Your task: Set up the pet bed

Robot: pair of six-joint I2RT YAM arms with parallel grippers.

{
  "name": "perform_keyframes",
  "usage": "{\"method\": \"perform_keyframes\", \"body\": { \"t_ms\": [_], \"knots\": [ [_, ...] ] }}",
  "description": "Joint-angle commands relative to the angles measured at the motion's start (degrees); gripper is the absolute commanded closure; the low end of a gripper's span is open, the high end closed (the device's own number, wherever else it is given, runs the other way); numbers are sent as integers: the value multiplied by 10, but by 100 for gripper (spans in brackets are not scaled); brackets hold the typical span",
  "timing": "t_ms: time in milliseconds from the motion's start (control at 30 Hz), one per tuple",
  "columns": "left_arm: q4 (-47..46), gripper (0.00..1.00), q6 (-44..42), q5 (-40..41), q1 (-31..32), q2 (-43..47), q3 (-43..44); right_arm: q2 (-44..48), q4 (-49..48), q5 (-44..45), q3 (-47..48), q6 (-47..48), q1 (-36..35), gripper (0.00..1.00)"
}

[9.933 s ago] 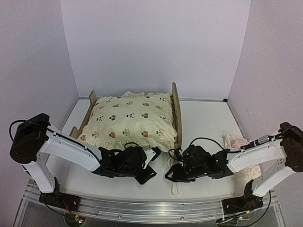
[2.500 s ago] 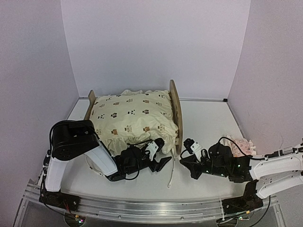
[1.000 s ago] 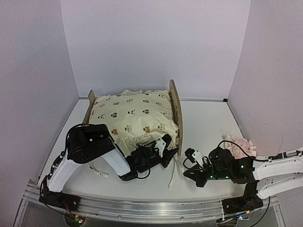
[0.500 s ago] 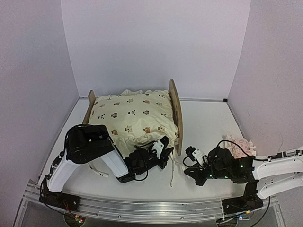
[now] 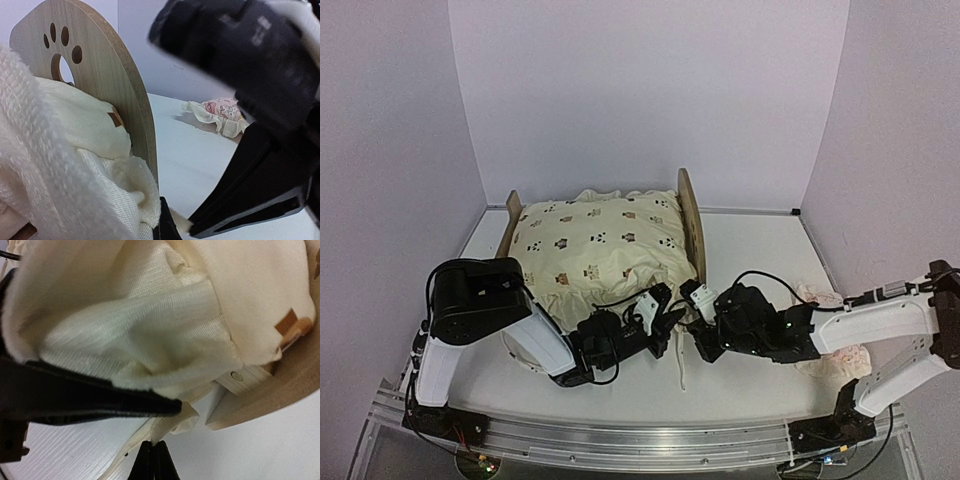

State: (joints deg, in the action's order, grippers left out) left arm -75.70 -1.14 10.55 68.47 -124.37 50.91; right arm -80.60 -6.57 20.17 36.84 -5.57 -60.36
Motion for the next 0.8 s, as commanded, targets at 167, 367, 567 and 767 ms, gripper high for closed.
{"method": "perform_keyframes", "body": {
  "t_ms": [167, 367, 567, 767],
  "knots": [
    [-28, 100, 31, -13, 2, 50, -9, -66, -120, 30, 12, 96, 32, 100],
    [-11, 100, 39, -18, 2, 67, -12, -80, -225, -35, -21, 148, 56, 100],
    [17, 100, 49, -24, 2, 75, -2, -102, -307, -79, -46, 179, 74, 100],
    [41, 100, 57, -32, 2, 72, 11, -123, -377, -146, -70, 206, 87, 100]
  ]
}}
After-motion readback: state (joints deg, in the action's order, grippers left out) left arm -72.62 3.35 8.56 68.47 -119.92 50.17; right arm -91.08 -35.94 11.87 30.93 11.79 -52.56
